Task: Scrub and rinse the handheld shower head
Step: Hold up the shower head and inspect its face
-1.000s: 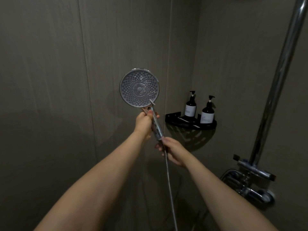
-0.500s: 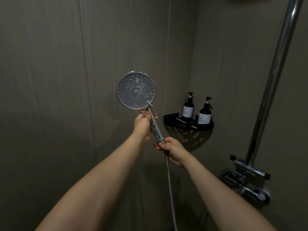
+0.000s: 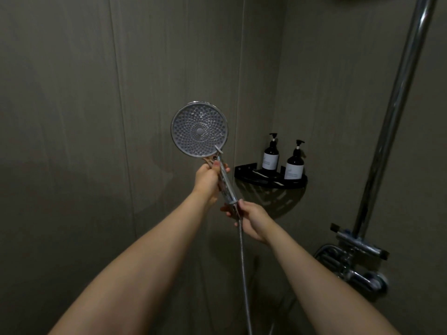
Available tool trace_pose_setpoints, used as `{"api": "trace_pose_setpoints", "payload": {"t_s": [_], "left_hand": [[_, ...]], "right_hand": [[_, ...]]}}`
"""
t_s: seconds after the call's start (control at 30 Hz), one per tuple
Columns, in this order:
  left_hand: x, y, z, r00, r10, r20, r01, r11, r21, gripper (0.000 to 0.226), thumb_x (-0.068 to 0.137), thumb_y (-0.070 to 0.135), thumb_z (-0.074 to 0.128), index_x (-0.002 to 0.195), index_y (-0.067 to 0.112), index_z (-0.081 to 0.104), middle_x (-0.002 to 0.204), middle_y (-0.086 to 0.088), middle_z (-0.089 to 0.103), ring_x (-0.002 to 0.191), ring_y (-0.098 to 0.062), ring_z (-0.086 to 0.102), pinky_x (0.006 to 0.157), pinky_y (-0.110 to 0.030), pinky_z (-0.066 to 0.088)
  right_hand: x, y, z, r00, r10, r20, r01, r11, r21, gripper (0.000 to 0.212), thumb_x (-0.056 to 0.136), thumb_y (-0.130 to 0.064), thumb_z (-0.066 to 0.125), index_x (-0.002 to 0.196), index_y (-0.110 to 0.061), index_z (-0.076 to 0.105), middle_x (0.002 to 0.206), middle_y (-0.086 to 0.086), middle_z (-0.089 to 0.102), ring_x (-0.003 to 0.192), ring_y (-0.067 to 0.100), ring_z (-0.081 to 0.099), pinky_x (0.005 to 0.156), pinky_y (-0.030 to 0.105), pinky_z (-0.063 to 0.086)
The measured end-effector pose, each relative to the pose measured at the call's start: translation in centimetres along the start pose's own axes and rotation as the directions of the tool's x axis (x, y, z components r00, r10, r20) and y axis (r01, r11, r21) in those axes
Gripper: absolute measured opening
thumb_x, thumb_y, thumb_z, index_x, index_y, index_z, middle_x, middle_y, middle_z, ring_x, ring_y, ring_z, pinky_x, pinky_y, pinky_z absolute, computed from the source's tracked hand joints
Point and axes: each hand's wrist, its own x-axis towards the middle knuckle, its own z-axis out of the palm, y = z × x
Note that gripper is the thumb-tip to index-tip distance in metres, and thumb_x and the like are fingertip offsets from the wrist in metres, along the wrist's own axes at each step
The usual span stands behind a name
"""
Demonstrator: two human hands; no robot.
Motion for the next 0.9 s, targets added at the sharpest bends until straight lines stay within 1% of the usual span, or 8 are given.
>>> {"api": "trace_pose_setpoints", "payload": {"t_s": [0.07, 0.17, 0.27, 0.37, 0.5, 0.67, 0.8, 0.9], "left_hand": [[0.0, -0.1, 0.1, 1.0, 0.007, 0.011, -0.007, 1.0, 0.016, 0.027, 0.099, 0.016, 0.036, 0.074, 0.014, 0.048, 0.075, 0.0, 0.055, 0.058, -0.002, 0.061, 0.064, -0.022, 0.047], [0.0, -0.2, 0.3, 1.0, 0.01, 0.024, -0.01, 1.0, 0.009, 0.027, 0.099, 0.016, 0.037, 0.074, 0.015, 0.049, 0.069, 0.004, 0.058, 0.05, 0.002, 0.061, 0.058, -0.019, 0.049], [0.1, -0.3, 0.4, 1.0, 0.002, 0.029, -0.003, 1.0, 0.019, 0.027, 0.099, 0.016, 0.037, 0.074, 0.014, 0.048, 0.072, 0.002, 0.056, 0.046, 0.004, 0.061, 0.053, -0.016, 0.05], [0.2, -0.3, 0.6, 1.0, -0.001, 0.029, 0.001, 1.0, 0.008, 0.027, 0.099, 0.016, 0.037, 0.074, 0.013, 0.047, 0.071, 0.001, 0.058, 0.045, 0.003, 0.061, 0.052, -0.016, 0.05], [0.2, -0.4, 0.8, 0.999, -0.016, 0.045, 0.017, 1.0, -0.015, 0.027, 0.099, 0.015, 0.036, 0.075, 0.013, 0.048, 0.067, 0.002, 0.06, 0.05, -0.001, 0.061, 0.065, -0.022, 0.048], [0.2, -0.6, 0.9, 0.999, -0.027, 0.048, 0.027, 1.0, -0.013, 0.027, 0.099, 0.016, 0.036, 0.076, 0.013, 0.048, 0.076, -0.001, 0.056, 0.064, -0.006, 0.058, 0.066, -0.023, 0.047], [0.3, -1.0, 0.9, 0.998, -0.031, 0.045, 0.033, 0.999, -0.031, 0.027, 0.099, 0.016, 0.036, 0.076, 0.013, 0.049, 0.072, 0.001, 0.06, 0.06, -0.005, 0.06, 0.064, -0.021, 0.049], [0.4, -1.1, 1.0, 0.998, -0.026, 0.054, 0.027, 1.0, -0.013, 0.026, 0.099, 0.016, 0.036, 0.077, 0.013, 0.049, 0.062, 0.005, 0.065, 0.06, -0.004, 0.063, 0.061, -0.018, 0.05]], "right_hand": [[0.1, 0.1, -0.2, 1.0, -0.01, -0.013, 0.009, 0.998, -0.06, 0.02, 0.099, -0.009, 0.035, 0.103, -0.007, 0.054, 0.09, 0.005, 0.063, 0.078, 0.011, 0.055, 0.057, 0.024, 0.036], [0.1, 0.2, -0.2, 0.997, -0.057, -0.059, 0.054, 0.997, -0.06, 0.014, 0.093, 0.0, 0.046, 0.085, -0.01, 0.051, 0.087, 0.007, 0.059, 0.075, 0.01, 0.054, 0.063, 0.02, 0.042], [0.1, 0.0, -0.3, 0.999, -0.027, -0.033, 0.027, 1.0, -0.005, 0.019, 0.099, -0.017, 0.036, 0.094, -0.013, 0.054, 0.088, 0.005, 0.061, 0.075, 0.012, 0.052, 0.062, 0.026, 0.035], [0.1, -0.2, -0.5, 0.999, -0.025, -0.033, 0.025, 1.0, -0.017, 0.022, 0.1, -0.012, 0.032, 0.106, -0.006, 0.052, 0.089, 0.005, 0.061, 0.076, 0.012, 0.052, 0.059, 0.026, 0.033], [0.0, -0.3, -0.7, 0.996, -0.063, -0.067, 0.057, 0.994, -0.088, 0.014, 0.094, -0.004, 0.045, 0.084, -0.013, 0.05, 0.088, 0.005, 0.06, 0.076, 0.01, 0.053, 0.061, 0.022, 0.038], [-0.3, -0.2, -1.1, 0.999, -0.024, -0.027, 0.023, 0.999, -0.031, 0.023, 0.1, -0.013, 0.033, 0.103, -0.008, 0.055, 0.09, 0.004, 0.062, 0.078, 0.011, 0.052, 0.062, 0.027, 0.034], [-0.1, 0.0, -1.4, 0.996, -0.066, -0.059, 0.058, 0.991, -0.123, 0.011, 0.092, -0.001, 0.048, 0.09, -0.01, 0.053, 0.088, 0.005, 0.06, 0.075, 0.01, 0.054, 0.06, 0.02, 0.041], [0.0, 0.2, -1.3, 0.997, -0.052, -0.058, 0.05, 0.998, -0.034, 0.018, 0.098, -0.014, 0.039, 0.091, -0.012, 0.055, 0.084, 0.004, 0.062, 0.073, 0.011, 0.051, 0.059, 0.024, 0.035]]}}
